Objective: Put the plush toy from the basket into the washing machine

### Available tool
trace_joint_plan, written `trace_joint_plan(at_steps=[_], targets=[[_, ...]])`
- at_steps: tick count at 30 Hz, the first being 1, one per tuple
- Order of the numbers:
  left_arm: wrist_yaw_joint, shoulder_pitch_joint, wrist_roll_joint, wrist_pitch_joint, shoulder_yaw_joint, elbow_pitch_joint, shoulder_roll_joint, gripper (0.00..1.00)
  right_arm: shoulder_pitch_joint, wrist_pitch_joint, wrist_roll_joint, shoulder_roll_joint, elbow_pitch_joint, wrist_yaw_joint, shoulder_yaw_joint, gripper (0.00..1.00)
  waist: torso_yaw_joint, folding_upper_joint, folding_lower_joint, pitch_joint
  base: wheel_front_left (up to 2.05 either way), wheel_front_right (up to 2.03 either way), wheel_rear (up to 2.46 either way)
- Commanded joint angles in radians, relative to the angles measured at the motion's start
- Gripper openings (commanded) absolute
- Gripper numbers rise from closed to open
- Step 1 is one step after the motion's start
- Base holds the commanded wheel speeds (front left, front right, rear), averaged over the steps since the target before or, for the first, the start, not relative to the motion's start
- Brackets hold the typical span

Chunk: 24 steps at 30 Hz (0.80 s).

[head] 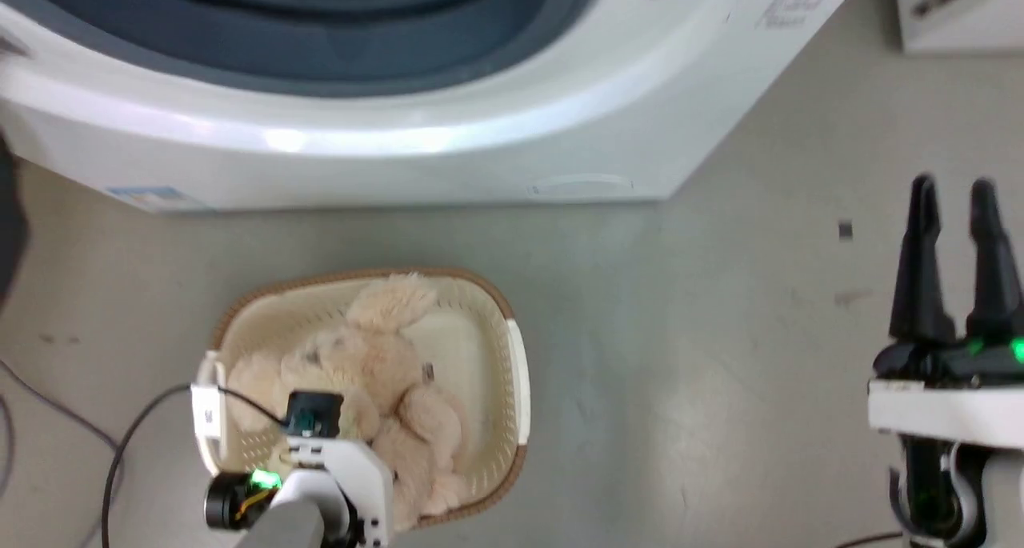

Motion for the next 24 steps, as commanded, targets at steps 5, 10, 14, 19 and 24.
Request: trace_joint_plan(at_steps=[5, 10, 14, 19, 24], targets=[[-0.006, 0.051, -0.007, -0.025, -0.003, -0.014, -0.004, 0.00, 0.059, -0.004, -0.012, 0.000, 0.016, -0.001, 0.001, 1.00, 0.034, 0.0000, 0.0001, -0.141, 0.00, 0.00, 0.00], [-0.002, 0.098, 0.003, -0.029, -0.012, -0.100, -0.001, 0.00, 0.108, -0.004, -0.016, 0.000, 0.027, -0.001, -0.003, 1.00, 0.044, 0.0000, 0.0001, -0.213, 0.00, 0.00, 0.00], [0.008, 0.144, 0.016, -0.030, -0.011, -0.205, 0.008, 0.00, 0.143, -0.004, -0.020, 0.000, 0.034, -0.001, -0.002, 1.00, 0.048, 0.0000, 0.0001, -0.262, 0.00, 0.00, 0.00], [0.020, 0.189, 0.033, -0.030, -0.009, -0.314, 0.012, 0.00, 0.177, -0.004, -0.017, 0.000, 0.040, -0.001, -0.002, 1.00, 0.047, 0.0000, 0.0001, -0.308, 0.00, 0.00, 0.00], [0.033, 0.218, 0.049, -0.030, 0.001, -0.426, 0.021, 0.00, 0.197, -0.004, -0.011, 0.000, 0.044, -0.001, 0.001, 1.00, 0.039, 0.0000, 0.0001, -0.338, 0.00, 0.00, 0.00]])
